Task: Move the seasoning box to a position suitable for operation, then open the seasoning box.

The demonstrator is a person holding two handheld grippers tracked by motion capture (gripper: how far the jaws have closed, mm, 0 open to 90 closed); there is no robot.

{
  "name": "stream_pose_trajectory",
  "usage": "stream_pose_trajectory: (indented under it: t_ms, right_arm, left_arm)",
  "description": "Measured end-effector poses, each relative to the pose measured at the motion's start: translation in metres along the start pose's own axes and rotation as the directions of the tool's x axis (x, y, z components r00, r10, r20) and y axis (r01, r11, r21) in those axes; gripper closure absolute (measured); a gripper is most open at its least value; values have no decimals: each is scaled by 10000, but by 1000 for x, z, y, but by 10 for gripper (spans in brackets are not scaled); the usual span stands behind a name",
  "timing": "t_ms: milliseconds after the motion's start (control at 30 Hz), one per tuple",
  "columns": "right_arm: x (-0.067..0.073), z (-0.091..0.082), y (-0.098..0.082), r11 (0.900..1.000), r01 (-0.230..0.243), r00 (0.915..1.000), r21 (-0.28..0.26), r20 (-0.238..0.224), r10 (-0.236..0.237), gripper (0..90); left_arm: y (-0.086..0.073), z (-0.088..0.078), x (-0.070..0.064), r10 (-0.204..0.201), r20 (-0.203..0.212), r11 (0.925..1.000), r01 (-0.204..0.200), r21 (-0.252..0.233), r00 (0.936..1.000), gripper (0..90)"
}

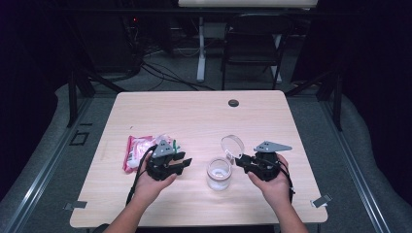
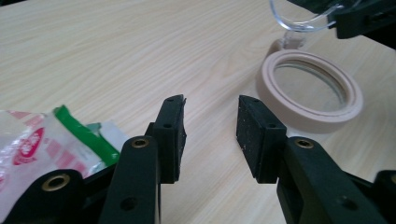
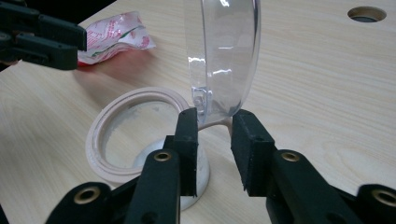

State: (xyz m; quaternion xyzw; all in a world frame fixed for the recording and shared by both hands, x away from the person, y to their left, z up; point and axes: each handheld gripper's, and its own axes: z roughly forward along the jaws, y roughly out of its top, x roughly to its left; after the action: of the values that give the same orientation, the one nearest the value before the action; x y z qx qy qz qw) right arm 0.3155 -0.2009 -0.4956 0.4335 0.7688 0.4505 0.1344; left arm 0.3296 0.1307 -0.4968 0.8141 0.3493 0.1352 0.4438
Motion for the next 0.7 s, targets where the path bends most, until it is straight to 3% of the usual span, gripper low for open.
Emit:
stream_pose_trajectory:
  t_ms: [233,367,500,567,700]
  right_arm:
    - [3,-10,6,9994,278,9995,224,160,-281,598]
    - [4,-17,11,9974,383,9992,617,68,-388,506]
    - [3,-23,13,9941,164,9999,1071,-25,-162,497]
    - [3,-26,14,9934,146,9999,1134,-5,-146,502]
    - [4,-29,16,9945,355,9993,985,-106,-347,527]
  left_arm:
    - [3,-6,17,-415,-331,9991,415,15,9986,558]
    - [5,-15,30,-691,-605,9972,671,-341,9958,512]
    - [2,-23,40,-553,-868,9985,553,-28,9947,485]
    - [-1,-26,43,-641,-852,9979,649,68,9943,507]
    - [-11,-30,47,-420,-1262,9980,477,425,9911,516]
